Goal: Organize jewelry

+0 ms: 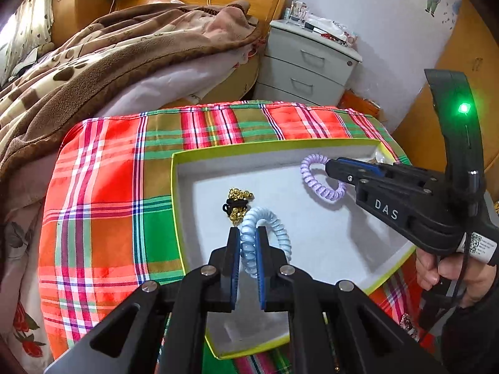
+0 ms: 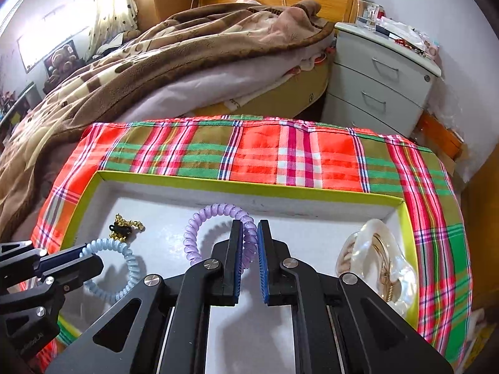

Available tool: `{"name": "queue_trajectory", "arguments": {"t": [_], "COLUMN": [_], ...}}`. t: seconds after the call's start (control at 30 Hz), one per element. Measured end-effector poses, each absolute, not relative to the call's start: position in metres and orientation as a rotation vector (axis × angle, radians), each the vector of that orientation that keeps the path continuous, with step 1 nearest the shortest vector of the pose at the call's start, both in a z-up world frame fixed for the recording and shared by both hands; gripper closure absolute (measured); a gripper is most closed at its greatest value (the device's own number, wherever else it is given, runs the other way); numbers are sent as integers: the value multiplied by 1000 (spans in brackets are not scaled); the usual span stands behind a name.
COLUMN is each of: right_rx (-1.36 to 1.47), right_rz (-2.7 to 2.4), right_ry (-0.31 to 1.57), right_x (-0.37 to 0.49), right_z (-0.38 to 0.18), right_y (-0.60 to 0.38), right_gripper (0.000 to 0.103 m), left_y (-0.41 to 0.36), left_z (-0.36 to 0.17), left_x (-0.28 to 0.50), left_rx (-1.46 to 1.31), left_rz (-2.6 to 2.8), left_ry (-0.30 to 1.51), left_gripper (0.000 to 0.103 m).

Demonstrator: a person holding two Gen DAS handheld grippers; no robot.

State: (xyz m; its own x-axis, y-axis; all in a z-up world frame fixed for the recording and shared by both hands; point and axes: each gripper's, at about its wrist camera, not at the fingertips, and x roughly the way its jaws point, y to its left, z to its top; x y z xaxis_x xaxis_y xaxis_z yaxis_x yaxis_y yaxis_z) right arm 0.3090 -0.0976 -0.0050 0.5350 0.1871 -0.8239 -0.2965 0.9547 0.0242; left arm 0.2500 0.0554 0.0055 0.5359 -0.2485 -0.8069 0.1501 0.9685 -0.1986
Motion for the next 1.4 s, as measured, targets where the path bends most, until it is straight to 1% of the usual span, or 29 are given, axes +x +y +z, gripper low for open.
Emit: {"name": "queue_trajectory", "arguments": {"t": [0.37,0.43,0.63,0.7,0.77,1.03,1.4], "right_rx": [-126,-119,-109,-107,-101,-61,-14], "right_rz": [269,271,271,272,270,283,325], "right_ry": [978,979,984,983,983,950,871], "right_x": [315,315,316,316,316,307,263], "right_z": [-12,-12,-13,-13,-12,2,32], "right_y": [-97,-98,-99,-100,-100,-106,-125], "right_gripper": [93,93,93,90,86,81,80], "left_y": [56,55,54,54,54,55,57], "left_z": [-2,-3,-3,-2,-2,8,32], "left_x": [256,255,255,255,254,245,207], "left_rx": [-92,-83,-90,-89,-89,-105,-106], "left_rz": [-205,-200,-212,-207,-205,-214,-240], "left_ry": [996,994,998,998,997,983,927], "left_gripper": [91,85,79,79,75,65,61]}}
